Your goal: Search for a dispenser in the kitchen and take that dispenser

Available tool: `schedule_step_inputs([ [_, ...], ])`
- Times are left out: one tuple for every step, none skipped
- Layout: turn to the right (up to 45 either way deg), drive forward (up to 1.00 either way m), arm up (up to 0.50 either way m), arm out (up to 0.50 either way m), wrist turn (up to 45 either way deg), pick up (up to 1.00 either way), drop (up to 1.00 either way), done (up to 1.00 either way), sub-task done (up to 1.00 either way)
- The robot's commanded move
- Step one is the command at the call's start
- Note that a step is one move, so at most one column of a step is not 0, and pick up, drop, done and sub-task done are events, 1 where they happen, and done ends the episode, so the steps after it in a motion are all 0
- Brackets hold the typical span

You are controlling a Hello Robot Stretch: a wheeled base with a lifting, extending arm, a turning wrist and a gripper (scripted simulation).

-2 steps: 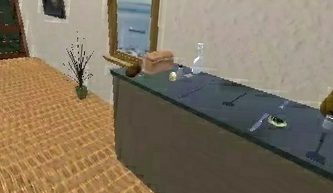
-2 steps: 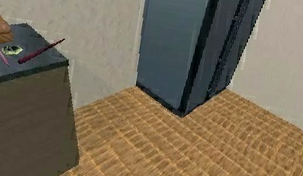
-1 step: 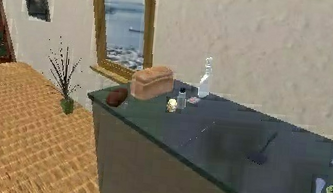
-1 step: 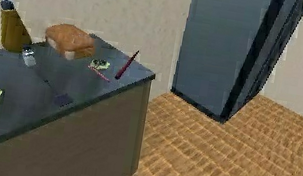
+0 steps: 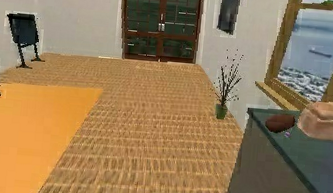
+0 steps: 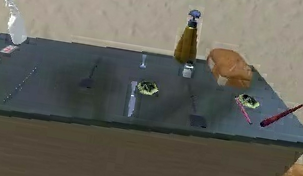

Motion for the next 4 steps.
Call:
schedule_step_inputs([
  [-30.0,0.0,0.0,0.0,0.0,0.0,0.0,0.0,0.0],
  [45.0,0.0,0.0,0.0,0.0,0.0,0.0,0.0,0.0],
  [3.0,0.0,0.0,0.0,0.0,0.0,0.0,0.0,0.0],
  [0.0,0.65,0.0,0.0,0.0,0.0,0.0,0.0,0.0],
])
